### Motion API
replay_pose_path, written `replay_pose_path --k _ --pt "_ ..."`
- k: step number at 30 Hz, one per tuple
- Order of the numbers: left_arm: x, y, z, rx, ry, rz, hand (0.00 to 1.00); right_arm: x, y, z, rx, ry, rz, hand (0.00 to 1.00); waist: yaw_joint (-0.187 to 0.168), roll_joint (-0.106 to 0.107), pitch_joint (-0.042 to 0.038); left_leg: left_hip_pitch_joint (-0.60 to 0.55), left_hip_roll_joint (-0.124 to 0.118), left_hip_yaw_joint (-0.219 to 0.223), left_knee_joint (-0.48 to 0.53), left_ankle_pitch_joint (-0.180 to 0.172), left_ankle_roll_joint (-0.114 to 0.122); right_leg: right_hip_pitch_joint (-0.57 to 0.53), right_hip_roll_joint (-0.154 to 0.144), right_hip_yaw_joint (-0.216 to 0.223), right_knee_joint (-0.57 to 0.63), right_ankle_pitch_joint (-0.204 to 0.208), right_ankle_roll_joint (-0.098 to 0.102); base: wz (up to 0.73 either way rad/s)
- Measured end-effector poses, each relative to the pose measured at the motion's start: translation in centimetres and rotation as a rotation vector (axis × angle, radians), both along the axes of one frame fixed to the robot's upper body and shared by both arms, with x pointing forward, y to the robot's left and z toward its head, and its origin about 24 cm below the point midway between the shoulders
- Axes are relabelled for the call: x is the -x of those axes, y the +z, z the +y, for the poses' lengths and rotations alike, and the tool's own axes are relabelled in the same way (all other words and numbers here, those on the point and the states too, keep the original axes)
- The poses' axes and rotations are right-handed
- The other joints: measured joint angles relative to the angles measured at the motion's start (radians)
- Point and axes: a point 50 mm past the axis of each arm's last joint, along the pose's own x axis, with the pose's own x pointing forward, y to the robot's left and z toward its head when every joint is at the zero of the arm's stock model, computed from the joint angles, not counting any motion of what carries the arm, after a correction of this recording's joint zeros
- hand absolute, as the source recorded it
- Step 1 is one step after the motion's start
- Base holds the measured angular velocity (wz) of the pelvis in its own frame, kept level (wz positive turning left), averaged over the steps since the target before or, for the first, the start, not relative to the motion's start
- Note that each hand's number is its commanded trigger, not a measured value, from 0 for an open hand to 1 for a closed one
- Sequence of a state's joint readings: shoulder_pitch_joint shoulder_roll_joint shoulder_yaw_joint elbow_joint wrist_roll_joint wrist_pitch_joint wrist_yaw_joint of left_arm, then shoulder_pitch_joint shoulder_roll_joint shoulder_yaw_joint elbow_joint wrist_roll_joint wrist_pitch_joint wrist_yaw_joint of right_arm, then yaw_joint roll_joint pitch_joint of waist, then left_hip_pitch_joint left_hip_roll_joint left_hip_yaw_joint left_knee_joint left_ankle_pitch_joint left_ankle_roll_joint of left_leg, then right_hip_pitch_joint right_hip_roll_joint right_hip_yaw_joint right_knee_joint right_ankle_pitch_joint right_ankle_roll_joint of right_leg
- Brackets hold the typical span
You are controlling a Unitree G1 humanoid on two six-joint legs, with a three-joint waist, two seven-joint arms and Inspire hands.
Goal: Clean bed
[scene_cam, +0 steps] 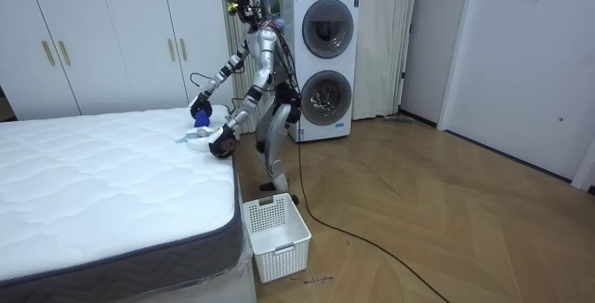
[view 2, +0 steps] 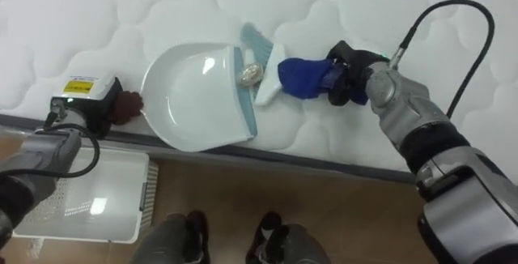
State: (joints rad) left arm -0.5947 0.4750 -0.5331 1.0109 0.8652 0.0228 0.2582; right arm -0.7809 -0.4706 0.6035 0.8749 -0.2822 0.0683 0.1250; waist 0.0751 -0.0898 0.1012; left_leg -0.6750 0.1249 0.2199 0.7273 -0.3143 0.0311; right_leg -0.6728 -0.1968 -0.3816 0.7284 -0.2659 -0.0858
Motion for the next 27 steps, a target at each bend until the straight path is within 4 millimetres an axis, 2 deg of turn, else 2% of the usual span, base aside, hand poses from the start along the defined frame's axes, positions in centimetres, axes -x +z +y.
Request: replay_pose_path --k 9,19,27 --pt "0.2 -0.3 0.4 -0.005 0.008 -0.001 1.0 0.3 -0.4 0.4 -0.008 0.022 0.0 1.0 -0.004 -0.003 -0.0018 0.0 0.0 -0.001 0.002 0.001 0.001 0.0 -0.001 0.001 0.001 0.0 0.0 -0.01" --pt "0.6 -0.6 0.8 -0.013 0.018 -0.005 1.0 0.6 -0.5 1.1 0.029 0.066 -0.03 1.0 -0.015 -0.03 -0.0092 0.006 0.002 0.011 0.005 0.002 0.004 0.007 -0.002 0.003 -0.003 0.0 0.001 0.0" --pt "0.7 -0.5 1.2 -0.014 0.024 -0.039 1.0 1.5 -1.4 1.2 -0.003 0.068 -0.032 1.0 -0.026 -0.032 -0.0106 -0.006 0.01 -0.002 0.022 0.002 0.004 0.007 0.006 -0.002 -0.003 0.0 0.001 0.0"
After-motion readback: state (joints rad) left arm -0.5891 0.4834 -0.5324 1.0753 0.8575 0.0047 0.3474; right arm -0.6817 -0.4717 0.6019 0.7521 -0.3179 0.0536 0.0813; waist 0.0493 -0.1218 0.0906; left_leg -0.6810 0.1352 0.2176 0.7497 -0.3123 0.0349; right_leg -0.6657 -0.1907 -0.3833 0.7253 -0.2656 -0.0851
